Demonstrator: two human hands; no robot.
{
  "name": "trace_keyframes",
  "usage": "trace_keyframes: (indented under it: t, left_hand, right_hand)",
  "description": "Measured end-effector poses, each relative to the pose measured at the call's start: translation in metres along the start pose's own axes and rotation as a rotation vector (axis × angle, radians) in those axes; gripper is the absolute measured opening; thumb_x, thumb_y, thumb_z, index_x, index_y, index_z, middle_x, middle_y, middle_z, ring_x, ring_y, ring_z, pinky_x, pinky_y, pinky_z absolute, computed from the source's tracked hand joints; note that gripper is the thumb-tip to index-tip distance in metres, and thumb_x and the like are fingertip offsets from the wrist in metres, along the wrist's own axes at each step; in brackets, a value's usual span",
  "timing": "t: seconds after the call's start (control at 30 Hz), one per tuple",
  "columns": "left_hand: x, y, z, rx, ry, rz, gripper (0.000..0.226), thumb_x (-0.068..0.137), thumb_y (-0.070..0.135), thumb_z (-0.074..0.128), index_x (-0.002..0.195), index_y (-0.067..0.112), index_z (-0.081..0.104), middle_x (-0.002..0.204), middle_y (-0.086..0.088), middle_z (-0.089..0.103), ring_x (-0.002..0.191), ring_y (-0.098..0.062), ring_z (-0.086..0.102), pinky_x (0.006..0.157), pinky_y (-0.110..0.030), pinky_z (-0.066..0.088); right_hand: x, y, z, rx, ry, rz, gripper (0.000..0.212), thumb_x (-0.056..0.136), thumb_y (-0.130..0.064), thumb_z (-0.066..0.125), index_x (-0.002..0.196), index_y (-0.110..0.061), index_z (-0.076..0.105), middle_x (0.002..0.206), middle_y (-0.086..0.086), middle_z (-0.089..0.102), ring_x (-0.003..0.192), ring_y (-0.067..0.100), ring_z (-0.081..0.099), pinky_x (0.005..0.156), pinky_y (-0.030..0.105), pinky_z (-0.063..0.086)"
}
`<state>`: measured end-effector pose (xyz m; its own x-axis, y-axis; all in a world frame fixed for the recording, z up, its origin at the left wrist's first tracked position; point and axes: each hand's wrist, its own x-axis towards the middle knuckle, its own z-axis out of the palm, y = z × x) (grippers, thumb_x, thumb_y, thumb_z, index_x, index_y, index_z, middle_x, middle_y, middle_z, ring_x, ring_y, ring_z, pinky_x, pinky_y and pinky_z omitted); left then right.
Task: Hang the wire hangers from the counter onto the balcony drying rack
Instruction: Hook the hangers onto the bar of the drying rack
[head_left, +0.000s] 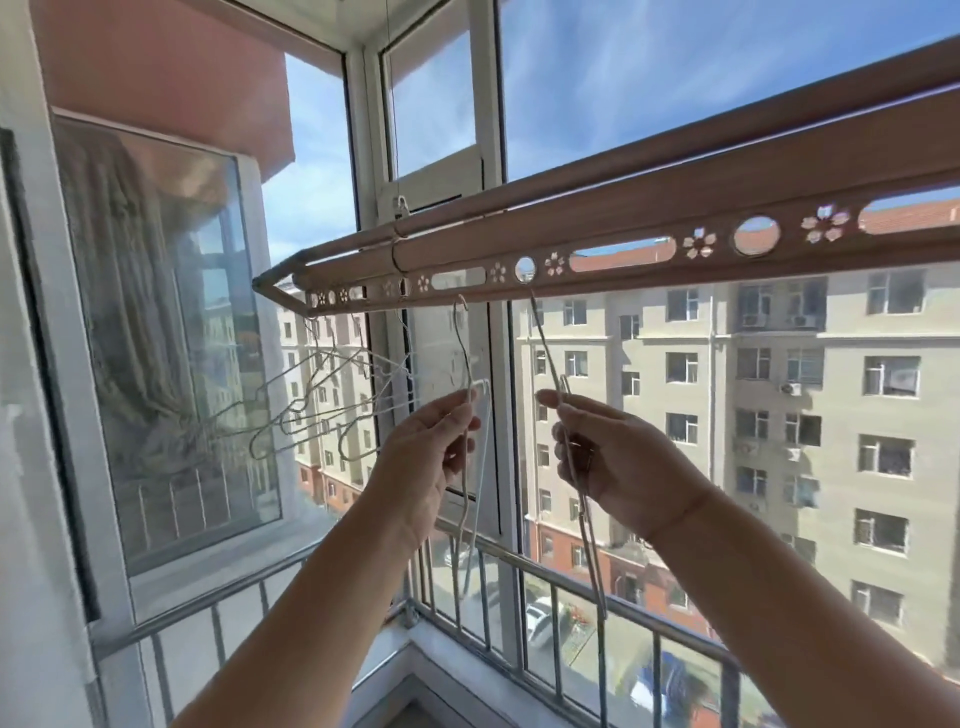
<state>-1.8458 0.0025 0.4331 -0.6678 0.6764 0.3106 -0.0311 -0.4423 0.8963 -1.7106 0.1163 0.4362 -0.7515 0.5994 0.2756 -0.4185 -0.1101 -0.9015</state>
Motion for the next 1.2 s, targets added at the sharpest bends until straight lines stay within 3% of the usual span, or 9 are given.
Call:
trace_keyframes:
  t: [0.3, 0.53, 0.8, 1.07, 1.2]
  left_hand:
    - [0.063, 0.000, -0.002, -0.030, -0.010, 0.056, 0.017, 0.089, 0.010, 0.056, 0.101, 0.014, 0.069, 0.080, -0.002, 0.062, 0.072, -0.012, 0.053, 0.071, -0.023, 0.042]
    - [0.096, 0.002, -0.008, -0.074, -0.072, 0.036, 0.022, 0.090, 0.008, 0.054, 0.109, 0.008, 0.065, 0.080, -0.003, 0.062, 0.070, -0.011, 0.052, 0.063, -0.019, 0.044]
    - [0.128, 0.005, -0.021, -0.076, -0.159, -0.008, 0.015, 0.090, 0.009, 0.055, 0.094, 0.014, 0.069, 0.081, -0.003, 0.065, 0.073, -0.011, 0.053, 0.065, -0.021, 0.045]
    - [0.151, -0.012, -0.023, -0.102, -0.228, -0.102, 0.018, 0.091, 0.008, 0.055, 0.105, 0.006, 0.067, 0.082, -0.003, 0.064, 0.072, -0.011, 0.054, 0.066, -0.021, 0.044]
    - [0.153, -0.017, -0.030, -0.145, -0.257, -0.120, 0.013, 0.091, 0.010, 0.055, 0.096, 0.009, 0.067, 0.078, -0.003, 0.062, 0.069, -0.010, 0.052, 0.063, -0.021, 0.043]
  right_hand:
    - [0.058, -0.009, 0.008, -0.052, 0.024, -0.054, 0.024, 0.093, -0.008, 0.048, 0.111, -0.009, 0.065, 0.068, 0.002, 0.045, 0.059, 0.011, 0.041, 0.053, 0.020, 0.039]
    - [0.081, -0.006, 0.012, -0.030, 0.138, -0.049, 0.022, 0.093, -0.007, 0.049, 0.107, -0.008, 0.067, 0.069, 0.002, 0.047, 0.060, 0.009, 0.044, 0.052, 0.019, 0.041]
    - [0.097, 0.013, 0.019, -0.011, 0.282, -0.032, 0.021, 0.093, -0.007, 0.047, 0.099, -0.010, 0.067, 0.066, 0.002, 0.048, 0.057, 0.010, 0.043, 0.050, 0.019, 0.041]
    - [0.087, 0.021, 0.023, 0.025, 0.367, -0.074, 0.013, 0.086, -0.011, 0.059, 0.095, -0.006, 0.066, 0.058, 0.000, 0.054, 0.051, 0.010, 0.047, 0.046, 0.017, 0.044]
    - [0.075, 0.029, 0.017, 0.045, 0.429, -0.109, 0.015, 0.081, -0.011, 0.059, 0.092, -0.005, 0.067, 0.063, 0.002, 0.054, 0.057, 0.012, 0.046, 0.050, 0.017, 0.045]
